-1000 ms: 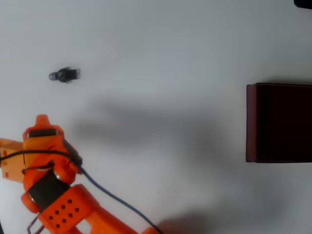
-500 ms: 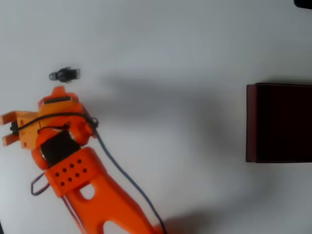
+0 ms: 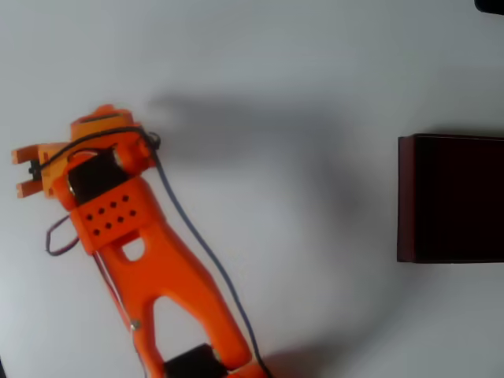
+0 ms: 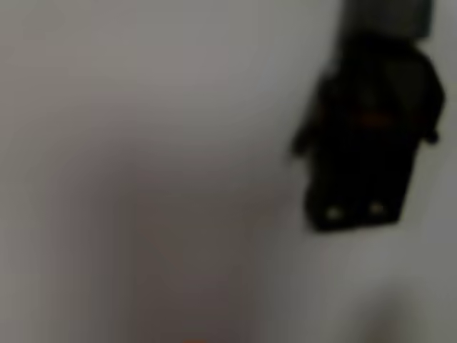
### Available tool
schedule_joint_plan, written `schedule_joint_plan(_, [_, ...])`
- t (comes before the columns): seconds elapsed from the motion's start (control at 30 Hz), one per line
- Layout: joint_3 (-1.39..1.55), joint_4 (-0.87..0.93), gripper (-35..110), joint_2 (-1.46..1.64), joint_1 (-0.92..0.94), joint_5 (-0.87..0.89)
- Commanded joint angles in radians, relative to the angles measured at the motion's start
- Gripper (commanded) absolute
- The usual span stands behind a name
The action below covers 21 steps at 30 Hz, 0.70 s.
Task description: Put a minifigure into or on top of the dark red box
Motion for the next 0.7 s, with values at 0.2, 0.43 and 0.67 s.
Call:
schedule_joint_plan(0.2, [-0.468,0.249,21,-0.241,-0.018,0.032])
schedule_joint_plan(0.43, [-1.085,0.523,21,-0.566,-0.04,0.063])
schedule_joint_plan(0.67, [-1.465,0.638,22,-0.788,-0.021,0.075])
